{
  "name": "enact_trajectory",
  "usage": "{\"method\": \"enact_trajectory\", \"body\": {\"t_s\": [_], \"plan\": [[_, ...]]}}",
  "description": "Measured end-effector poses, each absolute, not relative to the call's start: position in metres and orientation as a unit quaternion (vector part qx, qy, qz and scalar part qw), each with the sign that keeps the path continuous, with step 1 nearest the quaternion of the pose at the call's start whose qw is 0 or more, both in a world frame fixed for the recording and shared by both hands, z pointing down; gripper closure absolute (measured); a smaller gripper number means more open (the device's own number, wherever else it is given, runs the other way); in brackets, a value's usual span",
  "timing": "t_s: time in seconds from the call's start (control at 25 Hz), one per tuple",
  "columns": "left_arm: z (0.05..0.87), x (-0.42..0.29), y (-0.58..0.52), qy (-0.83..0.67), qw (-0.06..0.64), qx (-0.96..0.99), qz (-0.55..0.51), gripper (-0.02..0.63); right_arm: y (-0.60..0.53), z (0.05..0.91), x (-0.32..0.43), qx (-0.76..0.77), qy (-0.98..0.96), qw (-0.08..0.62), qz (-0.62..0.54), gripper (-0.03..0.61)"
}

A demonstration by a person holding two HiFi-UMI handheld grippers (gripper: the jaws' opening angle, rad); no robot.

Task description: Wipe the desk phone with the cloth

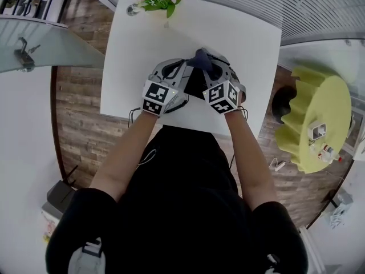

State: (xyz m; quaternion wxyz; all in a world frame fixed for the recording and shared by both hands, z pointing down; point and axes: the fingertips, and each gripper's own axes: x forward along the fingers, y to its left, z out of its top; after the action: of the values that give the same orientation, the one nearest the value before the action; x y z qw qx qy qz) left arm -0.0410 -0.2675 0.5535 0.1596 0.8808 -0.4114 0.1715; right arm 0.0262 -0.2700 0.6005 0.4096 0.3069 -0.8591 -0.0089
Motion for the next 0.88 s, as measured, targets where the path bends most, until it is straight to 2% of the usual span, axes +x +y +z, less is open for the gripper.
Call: {"method": "enact_trajectory", "body": {"t_s": [0.88], "plan": [[0.595, -0.060, -0.213, -0.384, 0.187, 0.880, 0.210, 0.603, -0.213, 0.630, 0.010, 0.295, -0.856, 0.425, 0.009, 0.497]]}}
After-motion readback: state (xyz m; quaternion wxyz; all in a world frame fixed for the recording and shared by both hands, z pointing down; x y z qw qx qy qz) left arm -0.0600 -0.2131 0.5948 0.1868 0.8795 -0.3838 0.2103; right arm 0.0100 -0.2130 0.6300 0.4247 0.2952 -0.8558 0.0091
